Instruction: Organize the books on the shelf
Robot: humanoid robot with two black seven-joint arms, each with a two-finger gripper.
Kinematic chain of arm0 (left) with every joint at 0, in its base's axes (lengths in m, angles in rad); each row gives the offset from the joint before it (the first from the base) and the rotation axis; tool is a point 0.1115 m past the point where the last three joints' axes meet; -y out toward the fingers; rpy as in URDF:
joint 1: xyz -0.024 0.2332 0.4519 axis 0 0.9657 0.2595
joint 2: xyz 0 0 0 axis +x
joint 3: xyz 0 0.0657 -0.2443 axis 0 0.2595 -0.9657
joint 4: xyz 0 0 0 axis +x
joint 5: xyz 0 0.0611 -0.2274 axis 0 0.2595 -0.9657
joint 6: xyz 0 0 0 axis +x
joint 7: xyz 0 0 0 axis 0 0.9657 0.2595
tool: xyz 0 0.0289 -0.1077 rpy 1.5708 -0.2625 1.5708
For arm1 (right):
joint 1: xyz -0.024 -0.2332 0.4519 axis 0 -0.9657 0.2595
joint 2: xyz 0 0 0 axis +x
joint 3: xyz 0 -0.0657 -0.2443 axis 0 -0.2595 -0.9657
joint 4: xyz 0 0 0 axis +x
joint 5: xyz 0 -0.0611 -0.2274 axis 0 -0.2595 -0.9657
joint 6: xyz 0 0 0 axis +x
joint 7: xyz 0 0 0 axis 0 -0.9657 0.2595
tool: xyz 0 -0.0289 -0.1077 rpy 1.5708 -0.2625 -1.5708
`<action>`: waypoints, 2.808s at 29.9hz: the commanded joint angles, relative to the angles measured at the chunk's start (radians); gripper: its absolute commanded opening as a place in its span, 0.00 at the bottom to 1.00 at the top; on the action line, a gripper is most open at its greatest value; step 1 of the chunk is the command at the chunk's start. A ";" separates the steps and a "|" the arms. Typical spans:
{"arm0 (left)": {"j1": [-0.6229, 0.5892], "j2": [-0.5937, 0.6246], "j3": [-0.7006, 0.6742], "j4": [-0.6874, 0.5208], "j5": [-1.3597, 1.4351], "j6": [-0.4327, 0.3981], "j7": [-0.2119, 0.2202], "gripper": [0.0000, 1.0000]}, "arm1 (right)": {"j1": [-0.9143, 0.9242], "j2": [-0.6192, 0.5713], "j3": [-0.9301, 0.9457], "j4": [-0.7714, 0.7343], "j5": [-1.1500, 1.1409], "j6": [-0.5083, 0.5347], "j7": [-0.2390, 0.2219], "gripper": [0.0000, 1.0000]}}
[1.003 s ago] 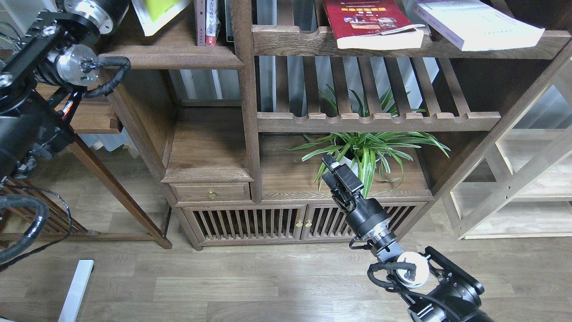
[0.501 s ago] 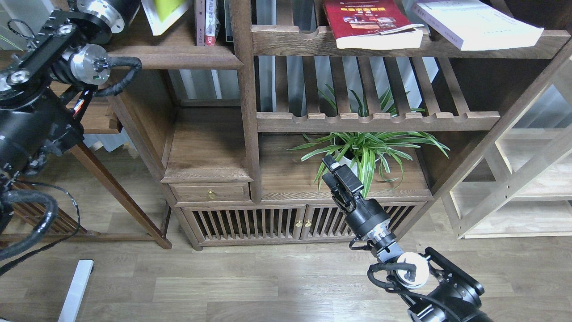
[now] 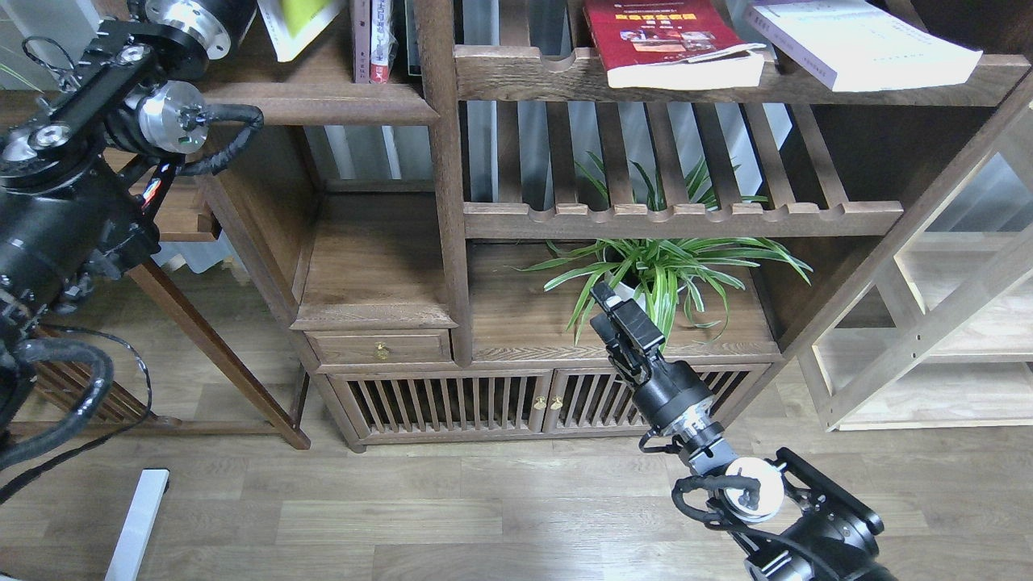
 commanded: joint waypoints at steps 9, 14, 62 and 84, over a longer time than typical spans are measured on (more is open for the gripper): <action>-0.003 -0.033 0.000 0.002 0.000 0.060 -0.001 0.31 | 0.003 -0.002 -0.001 0.000 0.000 0.000 0.000 0.87; -0.014 -0.051 -0.001 0.002 -0.001 0.060 -0.001 0.32 | 0.004 -0.002 -0.003 0.000 0.000 0.000 0.000 0.87; -0.194 -0.039 -0.029 -0.055 -0.004 0.061 -0.050 0.39 | 0.009 -0.019 -0.012 -0.002 -0.005 0.000 0.000 0.87; -0.048 0.168 -0.054 -0.414 -0.027 0.055 -0.067 0.69 | 0.019 -0.008 0.039 -0.008 0.000 0.000 0.009 0.98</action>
